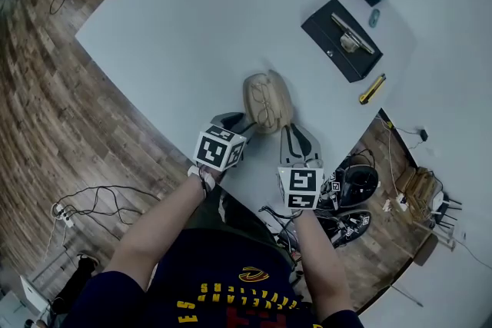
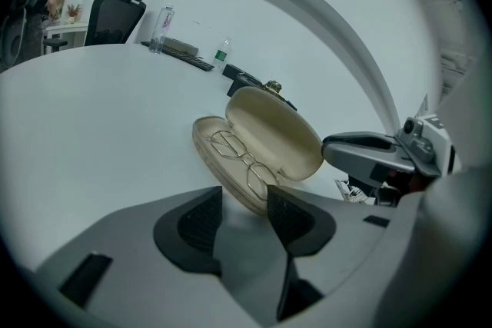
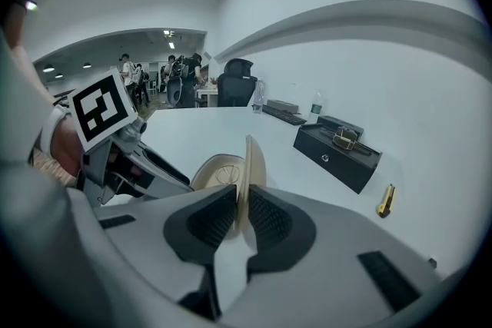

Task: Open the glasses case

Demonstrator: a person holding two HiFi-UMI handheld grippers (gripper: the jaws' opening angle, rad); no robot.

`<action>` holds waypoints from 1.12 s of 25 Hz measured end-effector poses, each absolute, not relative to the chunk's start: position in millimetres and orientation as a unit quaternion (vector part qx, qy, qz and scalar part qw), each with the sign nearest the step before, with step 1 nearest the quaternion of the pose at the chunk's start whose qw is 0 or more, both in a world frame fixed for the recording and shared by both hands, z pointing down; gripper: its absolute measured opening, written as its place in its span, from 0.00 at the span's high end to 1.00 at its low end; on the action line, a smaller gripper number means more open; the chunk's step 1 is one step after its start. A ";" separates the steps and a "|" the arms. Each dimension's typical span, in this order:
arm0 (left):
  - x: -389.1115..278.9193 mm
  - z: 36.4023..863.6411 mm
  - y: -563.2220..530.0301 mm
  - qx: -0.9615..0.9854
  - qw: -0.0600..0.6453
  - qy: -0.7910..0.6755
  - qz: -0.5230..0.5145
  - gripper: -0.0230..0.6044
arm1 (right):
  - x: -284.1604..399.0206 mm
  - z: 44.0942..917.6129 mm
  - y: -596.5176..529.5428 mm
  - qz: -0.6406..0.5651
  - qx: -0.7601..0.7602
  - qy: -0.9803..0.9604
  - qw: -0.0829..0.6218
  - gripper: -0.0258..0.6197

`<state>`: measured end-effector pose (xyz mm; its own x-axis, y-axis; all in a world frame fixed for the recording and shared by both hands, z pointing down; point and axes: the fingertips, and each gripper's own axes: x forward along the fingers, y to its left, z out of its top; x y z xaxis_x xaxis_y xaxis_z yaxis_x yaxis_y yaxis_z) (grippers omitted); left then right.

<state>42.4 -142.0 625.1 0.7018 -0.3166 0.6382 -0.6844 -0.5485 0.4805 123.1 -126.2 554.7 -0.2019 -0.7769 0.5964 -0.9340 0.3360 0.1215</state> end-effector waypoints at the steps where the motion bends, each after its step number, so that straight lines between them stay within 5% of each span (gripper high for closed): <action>1: 42.2 624.9 -142.3 0.844 0.371 -0.297 0.248 0.65 | 125.0 554.4 -126.8 0.137 0.563 -0.762 0.290 0.87; 28: 41.4 624.0 -142.6 0.845 0.372 -0.294 0.248 0.65 | 167.4 571.5 -132.5 0.255 0.609 -0.722 0.208 0.89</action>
